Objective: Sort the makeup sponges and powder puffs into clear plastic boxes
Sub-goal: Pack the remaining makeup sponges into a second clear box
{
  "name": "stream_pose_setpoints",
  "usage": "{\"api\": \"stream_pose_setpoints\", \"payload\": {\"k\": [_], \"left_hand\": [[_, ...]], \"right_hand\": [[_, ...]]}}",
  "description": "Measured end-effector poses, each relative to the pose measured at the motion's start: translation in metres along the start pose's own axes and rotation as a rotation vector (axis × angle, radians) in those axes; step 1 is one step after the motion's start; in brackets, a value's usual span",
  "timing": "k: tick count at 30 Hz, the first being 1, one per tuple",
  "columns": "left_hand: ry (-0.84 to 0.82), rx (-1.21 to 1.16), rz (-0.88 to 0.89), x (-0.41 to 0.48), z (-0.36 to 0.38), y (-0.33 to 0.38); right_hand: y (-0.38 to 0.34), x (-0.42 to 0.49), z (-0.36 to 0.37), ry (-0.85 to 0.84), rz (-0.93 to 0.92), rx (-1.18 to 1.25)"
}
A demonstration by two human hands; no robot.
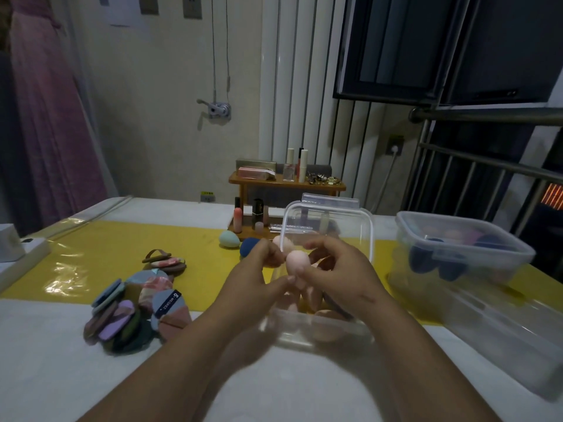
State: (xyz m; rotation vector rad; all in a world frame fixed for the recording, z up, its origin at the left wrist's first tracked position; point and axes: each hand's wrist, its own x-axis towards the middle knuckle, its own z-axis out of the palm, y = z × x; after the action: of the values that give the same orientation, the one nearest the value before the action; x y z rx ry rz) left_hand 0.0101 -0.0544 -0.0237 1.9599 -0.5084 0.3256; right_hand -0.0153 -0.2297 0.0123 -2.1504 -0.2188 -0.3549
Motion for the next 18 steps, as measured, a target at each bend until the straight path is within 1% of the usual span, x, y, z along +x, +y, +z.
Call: {"api": "stream_pose_setpoints", "payload": {"k": [5,8,12,15,18], "left_hand": [[-0.045,0.092,-0.107,0.001,0.001,-0.004],[-0.072,0.045,-0.192,0.0,0.002,-0.002],[-0.12,-0.001,-0.285,-0.001,0.005,0.002],[-0.113,-0.047,-0.325,-0.003,0.006,0.004],[-0.127,-0.053,-0.33,-0.003,0.005,0.002]], "right_hand": [[0.002,0.002,-0.009,-0.006,0.108,-0.064],[0.0,0.0,-0.012,-0.084,0.165,-0.07],[0.001,0.0,-0.01,-0.201,0.227,-0.156],[0.002,0.0,-0.008,-0.257,0.224,-0.283],[0.002,0.002,-0.009,-0.264,0.208,-0.374]]}}
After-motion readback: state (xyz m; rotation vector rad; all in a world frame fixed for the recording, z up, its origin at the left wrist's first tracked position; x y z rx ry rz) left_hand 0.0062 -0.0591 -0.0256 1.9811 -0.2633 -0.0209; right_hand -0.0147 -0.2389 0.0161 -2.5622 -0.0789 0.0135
